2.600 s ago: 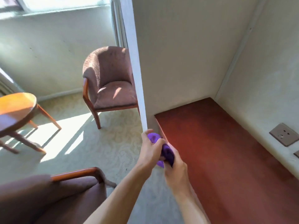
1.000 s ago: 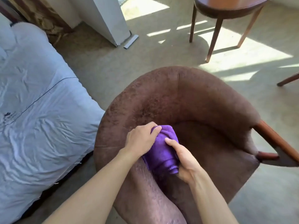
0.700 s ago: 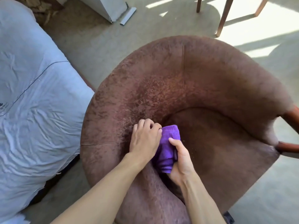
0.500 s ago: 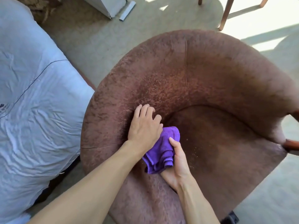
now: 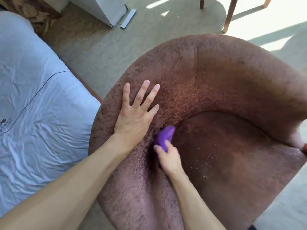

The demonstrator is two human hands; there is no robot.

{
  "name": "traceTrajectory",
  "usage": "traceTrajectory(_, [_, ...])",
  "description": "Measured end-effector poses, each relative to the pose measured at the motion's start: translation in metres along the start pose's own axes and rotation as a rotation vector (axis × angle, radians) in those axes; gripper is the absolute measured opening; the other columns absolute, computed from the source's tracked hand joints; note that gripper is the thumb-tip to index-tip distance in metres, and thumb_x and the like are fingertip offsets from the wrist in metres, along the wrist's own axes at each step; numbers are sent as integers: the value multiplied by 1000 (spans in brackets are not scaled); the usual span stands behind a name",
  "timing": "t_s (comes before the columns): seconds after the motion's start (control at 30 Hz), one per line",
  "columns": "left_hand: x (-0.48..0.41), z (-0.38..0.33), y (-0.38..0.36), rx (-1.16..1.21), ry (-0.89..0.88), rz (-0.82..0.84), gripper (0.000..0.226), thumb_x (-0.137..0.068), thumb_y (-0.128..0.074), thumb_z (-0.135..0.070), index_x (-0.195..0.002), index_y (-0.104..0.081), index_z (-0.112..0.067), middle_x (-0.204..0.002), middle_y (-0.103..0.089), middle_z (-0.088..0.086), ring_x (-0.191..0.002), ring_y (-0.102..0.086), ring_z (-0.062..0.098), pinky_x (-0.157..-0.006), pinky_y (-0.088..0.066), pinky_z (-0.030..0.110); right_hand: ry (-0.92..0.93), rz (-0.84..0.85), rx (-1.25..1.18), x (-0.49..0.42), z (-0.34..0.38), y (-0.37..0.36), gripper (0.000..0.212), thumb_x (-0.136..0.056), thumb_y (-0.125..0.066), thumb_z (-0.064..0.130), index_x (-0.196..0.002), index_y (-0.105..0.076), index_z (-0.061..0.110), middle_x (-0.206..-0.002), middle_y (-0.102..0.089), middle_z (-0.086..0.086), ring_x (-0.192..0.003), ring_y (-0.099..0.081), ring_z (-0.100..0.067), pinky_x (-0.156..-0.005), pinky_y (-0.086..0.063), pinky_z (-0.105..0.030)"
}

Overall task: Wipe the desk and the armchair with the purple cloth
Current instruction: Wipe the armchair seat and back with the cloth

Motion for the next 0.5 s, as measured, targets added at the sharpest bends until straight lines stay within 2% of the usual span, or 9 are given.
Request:
traceTrajectory(0.07, [0, -1, 1, 5, -4, -11, 47, -96, -45, -37, -142, -51, -39, -168, 12, 14, -152, 12, 45, -111, 10, 76, -1, 98, 98, -2, 0, -20, 23, -74, -55, 44, -86, -59, 24, -78, -73, -6, -74, -68, -24, -76, -55, -36])
traceTrajectory(0.17, [0, -2, 2, 12, -4, -14, 46, -97, -47, -37, -143, -51, -38, -168, 13, 15, -151, 13, 46, -111, 9, 77, -69, 5, -54, -2, -15, -16, 20, -70, -51, 41, -78, -64, 28, -59, -67, 1, -53, -61, -18, -65, -55, -43])
traceTrajectory(0.23, [0, -2, 2, 25, 6, -18, 44, -98, -48, -36, -142, -52, -38, -167, 14, 16, -151, 14, 46, -111, 8, 77, -99, 93, -32, 5, -17, -18, 20, -67, -52, 41, -72, -62, 25, -57, -64, -1, -52, -59, -22, -59, -54, -43])
traceTrajectory(0.3, [-1, -2, 1, 30, 8, -26, 42, -98, -50, -35, -140, -54, -38, -167, 14, 16, -151, 14, 46, -111, 9, 77, -166, 134, -86, 11, -17, -20, 17, -67, -54, 38, -63, -59, 23, -51, -58, 2, -42, -53, -18, -45, -47, -31])
traceTrajectory(0.37, [-1, -3, 2, 29, 5, -45, 40, -97, -51, -36, -137, -57, -38, -167, 14, 16, -151, 14, 46, -111, 10, 76, -210, -29, -195, 10, -17, -10, 21, -75, -56, 30, -57, -57, 22, -46, -53, 8, -35, -48, -10, -36, -36, -18])
traceTrajectory(0.43, [-1, -2, 2, 31, 3, -61, 38, -96, -49, -36, -132, -61, -36, -167, 12, 16, -151, 14, 46, -112, 10, 76, -217, -56, -289, 5, -12, -11, 27, -82, -56, 21, -55, -53, 21, -46, -49, 5, -34, -46, -12, -36, -36, -16])
traceTrajectory(0.5, [-2, -3, 1, 34, -2, -64, 38, -94, -46, -35, -128, -63, -35, -168, 11, 16, -151, 13, 46, -112, 10, 76, -230, 53, -284, 4, -3, -20, 26, -81, -56, 17, -55, -52, 21, -48, -47, -1, -34, -44, -15, -38, -37, -18])
Point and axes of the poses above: each hand's wrist, its own x-axis away from the middle knuckle, its own y-axis out of the back of the hand, z = x × y, the point moved 6 cm from there along -x, towards the middle knuckle
